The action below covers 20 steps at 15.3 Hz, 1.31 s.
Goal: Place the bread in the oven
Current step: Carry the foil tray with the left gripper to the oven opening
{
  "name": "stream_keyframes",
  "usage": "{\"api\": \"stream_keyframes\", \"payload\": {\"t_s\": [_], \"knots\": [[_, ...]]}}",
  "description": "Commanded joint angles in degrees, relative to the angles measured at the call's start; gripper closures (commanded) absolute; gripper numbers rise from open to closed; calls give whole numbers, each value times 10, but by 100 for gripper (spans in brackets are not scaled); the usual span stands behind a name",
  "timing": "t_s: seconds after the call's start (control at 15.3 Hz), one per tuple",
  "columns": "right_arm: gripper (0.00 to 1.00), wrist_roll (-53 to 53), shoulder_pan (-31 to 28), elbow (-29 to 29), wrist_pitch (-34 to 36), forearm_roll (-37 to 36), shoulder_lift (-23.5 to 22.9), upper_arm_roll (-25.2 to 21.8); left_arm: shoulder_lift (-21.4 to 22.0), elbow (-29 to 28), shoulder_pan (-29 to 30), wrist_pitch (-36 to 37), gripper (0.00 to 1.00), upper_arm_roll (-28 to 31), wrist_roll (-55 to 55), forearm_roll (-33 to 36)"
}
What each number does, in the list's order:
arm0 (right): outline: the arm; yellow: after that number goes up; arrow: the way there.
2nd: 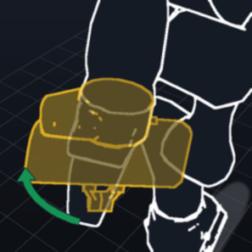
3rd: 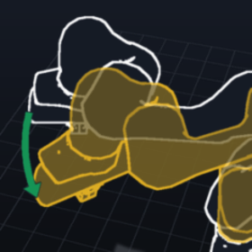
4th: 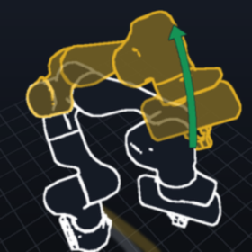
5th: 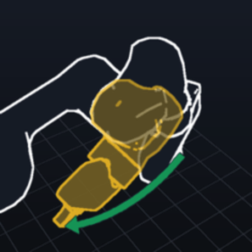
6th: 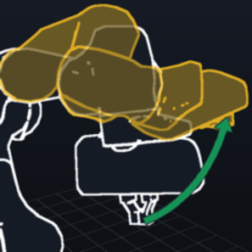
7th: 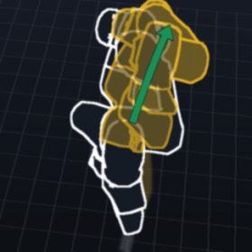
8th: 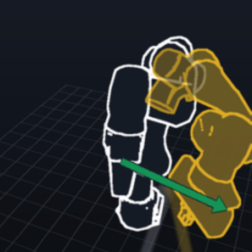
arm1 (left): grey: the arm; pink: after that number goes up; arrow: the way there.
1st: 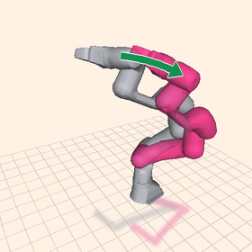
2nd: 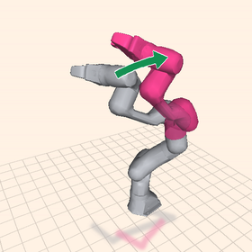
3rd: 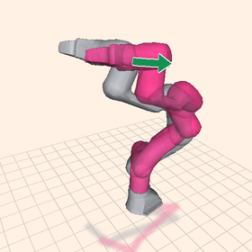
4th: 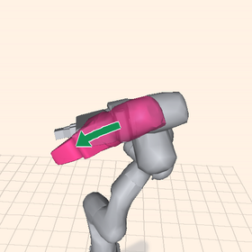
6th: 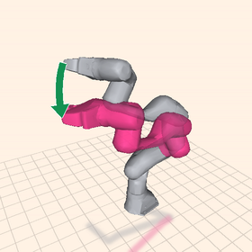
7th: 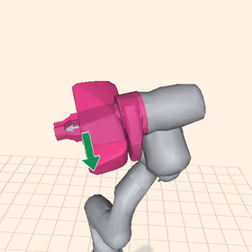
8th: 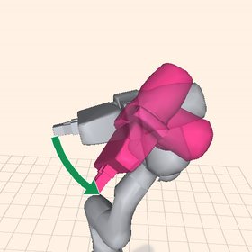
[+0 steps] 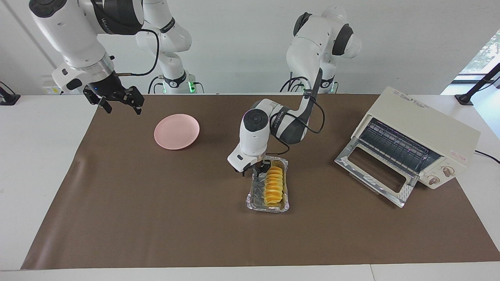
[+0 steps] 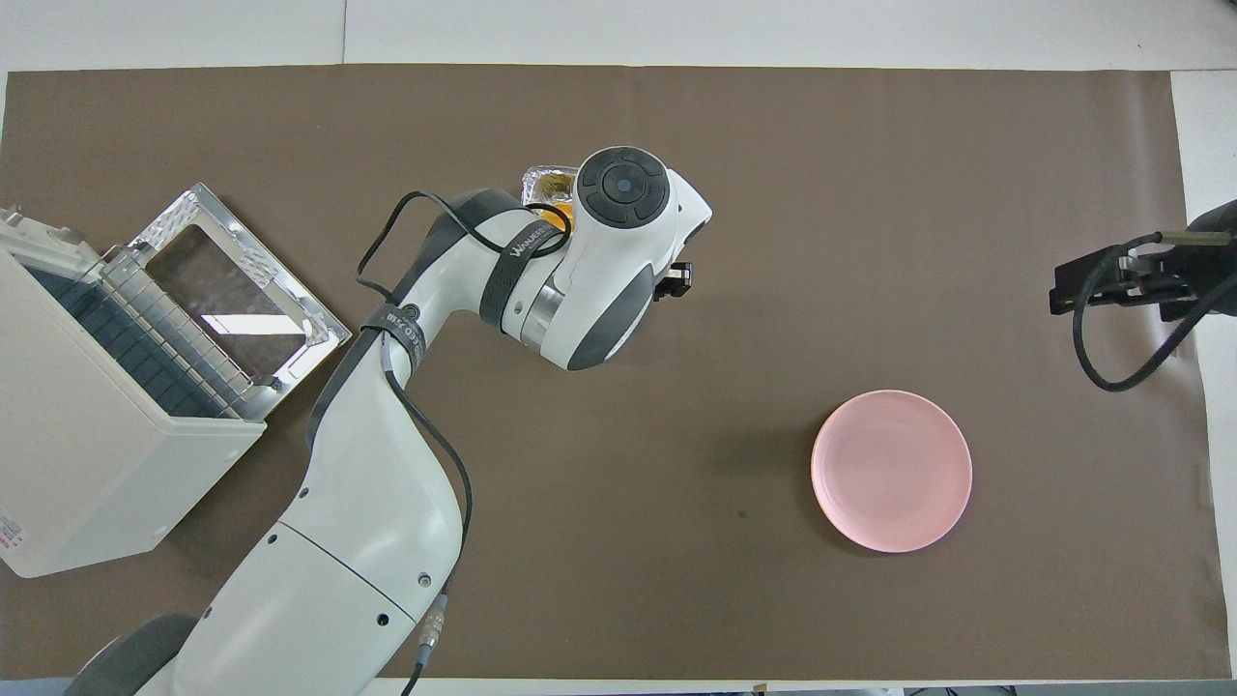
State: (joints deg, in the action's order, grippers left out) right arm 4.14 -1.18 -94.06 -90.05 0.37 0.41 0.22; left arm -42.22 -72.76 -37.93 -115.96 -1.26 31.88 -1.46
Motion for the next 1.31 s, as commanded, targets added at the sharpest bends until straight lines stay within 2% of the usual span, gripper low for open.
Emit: {"api": "stream_keyframes", "payload": {"t_s": [0.0, 0.33, 0.65, 0.85, 1.24], "knots": [[0, -11, -8, 0, 7, -6, 5, 7, 5, -13, -1, -21, 100, 5, 12, 7], [0, -11, -8, 0, 7, -6, 5, 7, 6, -15, 3, -9, 100, 10, 13, 7], [0, -11, -8, 0, 7, -6, 5, 7, 21, 25, -6, 87, 100, 74, 31, -2], [0, -11, -8, 0, 7, -6, 5, 7, 16, 80, 1, 135, 100, 112, 135, -23], [0, -11, -8, 0, 7, -6, 5, 7, 20, 81, 8, 188, 100, 193, 147, -26]]}}
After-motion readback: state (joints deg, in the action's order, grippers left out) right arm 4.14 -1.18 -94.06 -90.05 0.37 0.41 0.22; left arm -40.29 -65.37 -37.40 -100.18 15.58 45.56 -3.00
